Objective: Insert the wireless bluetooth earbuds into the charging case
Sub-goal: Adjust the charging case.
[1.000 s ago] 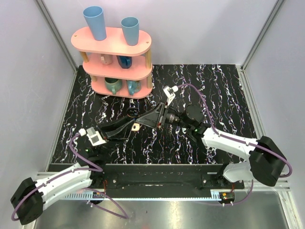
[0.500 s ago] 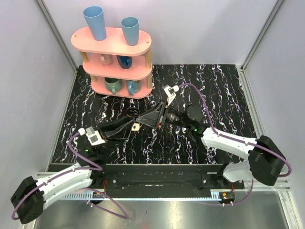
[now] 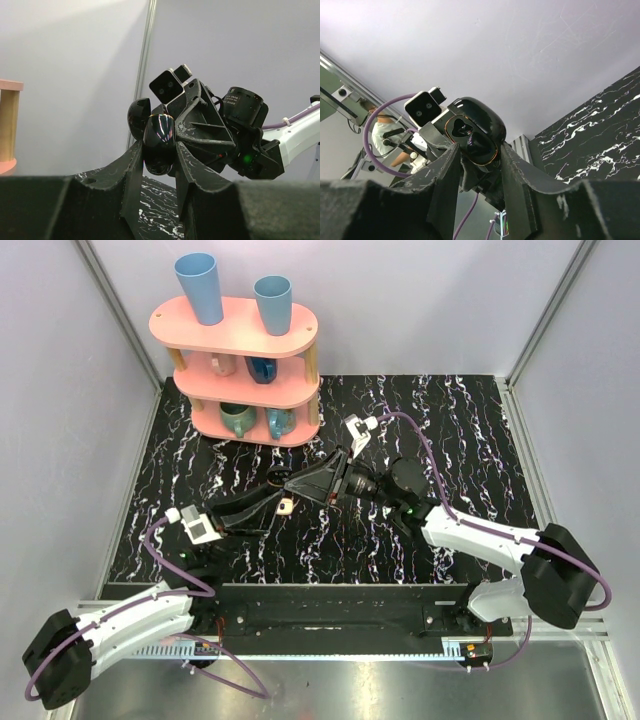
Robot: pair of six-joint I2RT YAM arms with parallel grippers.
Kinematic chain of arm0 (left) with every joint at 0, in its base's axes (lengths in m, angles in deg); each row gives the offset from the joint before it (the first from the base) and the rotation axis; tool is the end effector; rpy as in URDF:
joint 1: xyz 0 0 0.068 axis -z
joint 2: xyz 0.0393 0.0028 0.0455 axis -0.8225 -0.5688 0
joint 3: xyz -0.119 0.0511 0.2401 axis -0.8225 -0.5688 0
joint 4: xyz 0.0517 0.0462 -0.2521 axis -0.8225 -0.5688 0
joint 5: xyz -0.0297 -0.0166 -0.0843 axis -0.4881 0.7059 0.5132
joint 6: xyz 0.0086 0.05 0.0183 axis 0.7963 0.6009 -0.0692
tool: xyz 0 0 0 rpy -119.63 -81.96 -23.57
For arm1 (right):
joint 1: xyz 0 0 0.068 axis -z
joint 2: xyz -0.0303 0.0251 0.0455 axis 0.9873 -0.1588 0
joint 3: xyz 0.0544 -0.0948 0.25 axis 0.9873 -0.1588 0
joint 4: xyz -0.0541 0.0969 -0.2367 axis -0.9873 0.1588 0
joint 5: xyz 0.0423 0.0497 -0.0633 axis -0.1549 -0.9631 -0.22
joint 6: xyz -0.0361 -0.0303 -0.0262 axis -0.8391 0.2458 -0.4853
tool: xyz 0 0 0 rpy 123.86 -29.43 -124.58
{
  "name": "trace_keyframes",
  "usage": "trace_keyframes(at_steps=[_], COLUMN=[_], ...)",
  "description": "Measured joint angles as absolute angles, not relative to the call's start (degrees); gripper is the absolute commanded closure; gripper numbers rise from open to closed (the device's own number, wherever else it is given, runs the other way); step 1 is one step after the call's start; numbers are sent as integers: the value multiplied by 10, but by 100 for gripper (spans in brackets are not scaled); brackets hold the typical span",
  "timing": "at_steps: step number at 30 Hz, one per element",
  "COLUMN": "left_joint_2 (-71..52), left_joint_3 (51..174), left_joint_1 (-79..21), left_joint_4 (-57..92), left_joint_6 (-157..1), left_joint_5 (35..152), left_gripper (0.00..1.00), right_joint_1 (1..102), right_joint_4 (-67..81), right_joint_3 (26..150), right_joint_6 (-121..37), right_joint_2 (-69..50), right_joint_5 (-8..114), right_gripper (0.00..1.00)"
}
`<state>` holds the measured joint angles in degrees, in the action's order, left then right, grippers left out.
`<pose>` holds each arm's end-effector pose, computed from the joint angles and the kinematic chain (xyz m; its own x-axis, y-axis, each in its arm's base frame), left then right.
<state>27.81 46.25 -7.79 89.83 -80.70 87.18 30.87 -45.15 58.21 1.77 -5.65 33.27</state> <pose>0.0878 -0.0975 0.2720 0.2549 -0.6533 -0.7129 0.8450 0.5089 -0.1642 0.1805 0.2402 0.3327 -0.5952 0.3618 -0.7175 -0.7806 -0.0484 0.6232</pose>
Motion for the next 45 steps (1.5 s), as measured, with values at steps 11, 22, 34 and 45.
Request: trace_keyframes(at_steps=[11,22,34,45], left_joint_2=[270,271,271,272], left_joint_3=[463,463,463,463], left_joint_1=[-80,-80,-80,-79], left_joint_4=[907,902,904,902], left_joint_6=[-807,-807,-812,-815], left_joint_5=[869,878,887,891], left_gripper=[100,100,100,100], right_joint_1=[309,309,309,309], right_joint_4=[-464,-463,-464,-461], right_joint_3=[588,588,607,609], right_joint_6=[22,22,26,27], right_joint_2=[-66,-66,-67,-68], right_joint_5=[325,344,367,365], right_gripper=[46,41,65,48])
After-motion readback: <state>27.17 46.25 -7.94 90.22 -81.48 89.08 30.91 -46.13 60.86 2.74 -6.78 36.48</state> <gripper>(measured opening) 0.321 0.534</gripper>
